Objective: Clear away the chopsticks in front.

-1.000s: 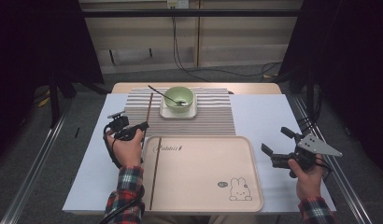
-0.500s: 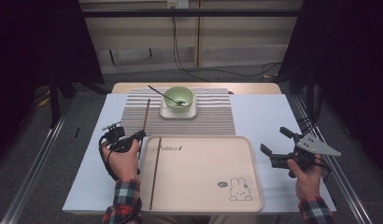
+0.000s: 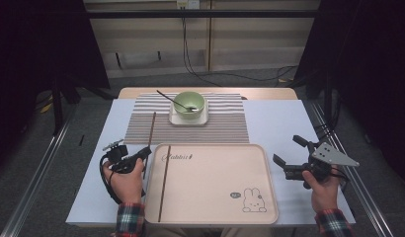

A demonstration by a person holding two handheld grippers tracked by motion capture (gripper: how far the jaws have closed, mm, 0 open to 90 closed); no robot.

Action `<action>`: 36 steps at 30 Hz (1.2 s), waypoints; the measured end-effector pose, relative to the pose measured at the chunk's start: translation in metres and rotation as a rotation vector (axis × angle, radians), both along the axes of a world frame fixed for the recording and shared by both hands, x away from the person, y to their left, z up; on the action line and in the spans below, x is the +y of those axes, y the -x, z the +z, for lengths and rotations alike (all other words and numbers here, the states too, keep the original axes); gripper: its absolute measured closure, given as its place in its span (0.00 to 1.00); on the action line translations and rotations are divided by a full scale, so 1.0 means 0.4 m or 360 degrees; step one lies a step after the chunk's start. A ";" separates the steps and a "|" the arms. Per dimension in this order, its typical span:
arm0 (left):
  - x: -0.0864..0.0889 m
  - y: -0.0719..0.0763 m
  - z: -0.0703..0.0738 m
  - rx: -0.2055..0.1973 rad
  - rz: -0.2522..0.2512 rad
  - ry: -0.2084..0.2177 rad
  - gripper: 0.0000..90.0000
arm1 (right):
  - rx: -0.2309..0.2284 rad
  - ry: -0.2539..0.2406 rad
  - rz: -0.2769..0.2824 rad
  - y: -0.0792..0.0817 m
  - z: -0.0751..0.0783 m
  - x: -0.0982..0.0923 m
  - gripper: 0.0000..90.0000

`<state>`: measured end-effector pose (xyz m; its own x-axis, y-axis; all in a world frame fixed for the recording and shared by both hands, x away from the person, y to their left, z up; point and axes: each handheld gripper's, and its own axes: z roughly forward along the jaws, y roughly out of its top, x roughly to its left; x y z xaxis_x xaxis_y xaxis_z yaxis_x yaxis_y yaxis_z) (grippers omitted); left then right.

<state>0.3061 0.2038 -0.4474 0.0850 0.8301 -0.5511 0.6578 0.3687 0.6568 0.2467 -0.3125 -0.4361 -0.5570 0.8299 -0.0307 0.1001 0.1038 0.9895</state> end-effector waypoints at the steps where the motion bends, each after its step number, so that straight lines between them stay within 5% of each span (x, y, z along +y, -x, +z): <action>1: -0.002 0.004 0.000 -0.0005 0.0009 0.0003 0.94 | 0.0006 -0.0004 0.0003 0.000 0.000 0.003 0.02; 12: -0.009 0.036 -0.011 -0.0014 -0.0045 0.0013 0.94 | 0.0001 0.0025 0.0043 -0.001 -0.002 0.004 0.02; 25: -0.008 0.076 -0.043 0.0053 -0.0049 0.0013 0.94 | 0.0012 0.0005 0.0029 0.000 -0.001 0.004 0.02; 36: -0.014 0.107 -0.046 0.0026 -0.0037 0.0009 0.94 | 0.0014 0.0013 0.0017 0.000 -0.001 0.003 0.02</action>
